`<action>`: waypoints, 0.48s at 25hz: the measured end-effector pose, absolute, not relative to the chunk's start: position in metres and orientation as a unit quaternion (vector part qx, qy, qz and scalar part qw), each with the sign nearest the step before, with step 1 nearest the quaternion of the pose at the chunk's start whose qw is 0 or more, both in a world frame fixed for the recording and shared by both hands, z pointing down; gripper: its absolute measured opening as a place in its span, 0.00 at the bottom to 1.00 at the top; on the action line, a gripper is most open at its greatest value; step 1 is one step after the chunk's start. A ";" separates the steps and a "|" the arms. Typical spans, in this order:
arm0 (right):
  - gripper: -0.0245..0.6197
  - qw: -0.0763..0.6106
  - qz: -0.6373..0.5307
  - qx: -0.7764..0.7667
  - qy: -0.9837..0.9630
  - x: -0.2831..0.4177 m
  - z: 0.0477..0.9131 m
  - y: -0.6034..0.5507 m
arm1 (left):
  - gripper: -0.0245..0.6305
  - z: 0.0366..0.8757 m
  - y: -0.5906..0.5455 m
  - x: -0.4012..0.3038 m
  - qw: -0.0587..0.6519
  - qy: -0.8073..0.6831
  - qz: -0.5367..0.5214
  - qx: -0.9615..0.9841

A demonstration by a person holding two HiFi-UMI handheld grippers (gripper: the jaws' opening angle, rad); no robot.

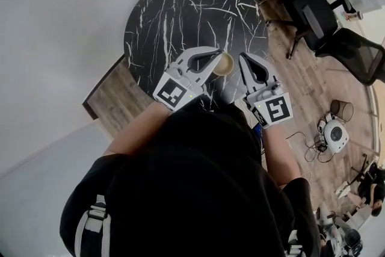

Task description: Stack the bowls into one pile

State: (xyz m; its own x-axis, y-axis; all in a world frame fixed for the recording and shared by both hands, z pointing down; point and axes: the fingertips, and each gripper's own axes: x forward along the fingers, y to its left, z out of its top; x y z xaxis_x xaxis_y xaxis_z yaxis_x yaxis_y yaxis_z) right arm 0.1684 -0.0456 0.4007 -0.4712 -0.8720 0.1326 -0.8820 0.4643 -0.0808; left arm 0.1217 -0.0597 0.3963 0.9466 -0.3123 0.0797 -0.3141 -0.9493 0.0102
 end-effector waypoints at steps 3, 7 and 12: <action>0.04 0.034 0.072 0.512 -0.855 0.166 0.403 -0.047 | 0.04 0.398 -0.061 0.120 0.012 -0.160 0.038 0.986; 0.04 0.033 0.075 0.509 -0.857 0.165 0.403 -0.050 | 0.04 0.397 -0.065 0.119 0.011 -0.162 0.040 0.986; 0.04 0.036 0.076 0.508 -0.858 0.164 0.405 -0.050 | 0.04 0.399 -0.064 0.118 0.007 -0.160 0.042 0.986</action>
